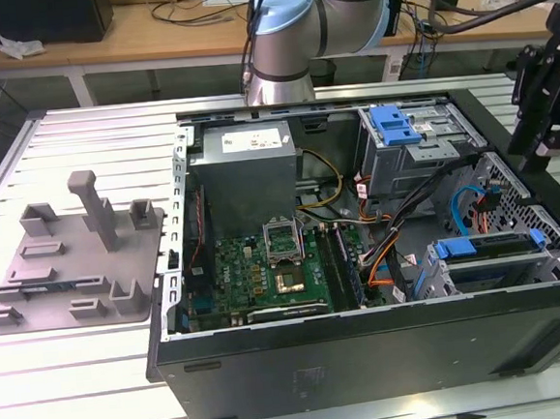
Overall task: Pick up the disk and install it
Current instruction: 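Insert the first disk wire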
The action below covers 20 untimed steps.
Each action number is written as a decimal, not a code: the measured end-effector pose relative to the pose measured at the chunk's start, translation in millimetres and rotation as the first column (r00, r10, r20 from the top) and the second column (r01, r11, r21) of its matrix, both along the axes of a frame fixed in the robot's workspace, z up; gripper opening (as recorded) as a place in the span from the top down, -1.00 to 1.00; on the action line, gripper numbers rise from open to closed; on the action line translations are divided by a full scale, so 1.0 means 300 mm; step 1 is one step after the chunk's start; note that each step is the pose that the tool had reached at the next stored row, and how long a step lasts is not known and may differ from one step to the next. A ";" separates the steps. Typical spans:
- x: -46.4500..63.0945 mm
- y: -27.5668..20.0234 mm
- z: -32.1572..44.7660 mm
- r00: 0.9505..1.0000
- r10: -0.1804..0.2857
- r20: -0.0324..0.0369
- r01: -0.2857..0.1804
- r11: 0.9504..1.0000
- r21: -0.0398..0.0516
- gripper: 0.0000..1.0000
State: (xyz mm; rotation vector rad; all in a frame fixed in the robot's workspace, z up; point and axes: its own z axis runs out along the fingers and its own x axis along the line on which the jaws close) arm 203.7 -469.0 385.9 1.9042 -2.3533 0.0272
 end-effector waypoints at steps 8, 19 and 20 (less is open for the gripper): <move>0.001 0.014 -0.008 0.999 -0.036 0.004 0.037 0.996 -0.075 0.17; -0.011 0.126 -0.046 0.999 -0.036 0.012 0.037 0.988 -0.148 0.17; -0.011 0.134 -0.051 0.999 -0.036 0.012 0.037 0.988 -0.149 0.17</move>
